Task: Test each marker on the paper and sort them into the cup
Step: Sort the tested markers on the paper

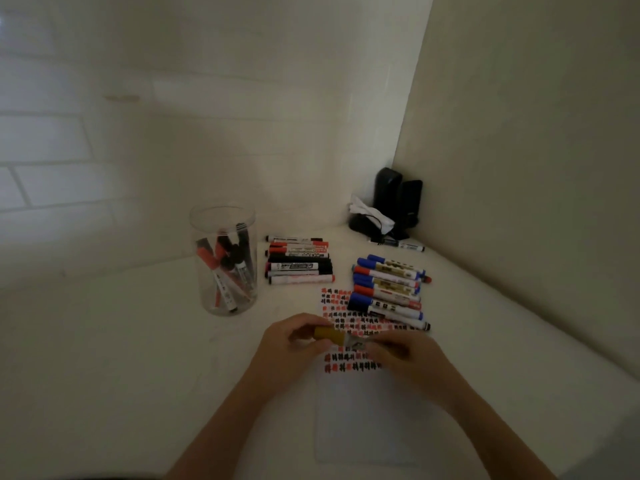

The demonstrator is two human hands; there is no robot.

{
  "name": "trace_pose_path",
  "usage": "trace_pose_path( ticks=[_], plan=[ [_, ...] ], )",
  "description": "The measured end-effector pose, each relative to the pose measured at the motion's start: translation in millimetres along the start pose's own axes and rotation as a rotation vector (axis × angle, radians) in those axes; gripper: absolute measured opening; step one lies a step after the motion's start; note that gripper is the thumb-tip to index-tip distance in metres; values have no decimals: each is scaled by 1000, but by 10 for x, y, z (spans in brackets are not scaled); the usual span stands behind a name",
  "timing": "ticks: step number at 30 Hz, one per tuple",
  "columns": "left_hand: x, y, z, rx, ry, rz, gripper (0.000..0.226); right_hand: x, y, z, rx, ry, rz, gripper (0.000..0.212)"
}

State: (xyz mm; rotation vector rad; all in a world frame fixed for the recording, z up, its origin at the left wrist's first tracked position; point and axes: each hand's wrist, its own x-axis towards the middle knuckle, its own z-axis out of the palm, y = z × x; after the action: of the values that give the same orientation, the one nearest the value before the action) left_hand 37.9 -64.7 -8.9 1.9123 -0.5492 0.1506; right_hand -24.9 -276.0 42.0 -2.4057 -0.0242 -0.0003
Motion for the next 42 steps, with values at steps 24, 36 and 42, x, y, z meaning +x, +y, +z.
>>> trace_pose_path(
  ticks=[24, 36, 42],
  plan=[
    [436, -182, -31, 272, 227, -120, 26, 312, 148, 66, -227, 384, -301, 22],
    [1076, -413, -34, 1070, 55, -182, 34, 48, 480, 71, -136, 268, -52, 17],
    [937, -295, 36, 878, 104, -251, 23, 91, 441, 33, -214, 203, 6, 20]
  ],
)
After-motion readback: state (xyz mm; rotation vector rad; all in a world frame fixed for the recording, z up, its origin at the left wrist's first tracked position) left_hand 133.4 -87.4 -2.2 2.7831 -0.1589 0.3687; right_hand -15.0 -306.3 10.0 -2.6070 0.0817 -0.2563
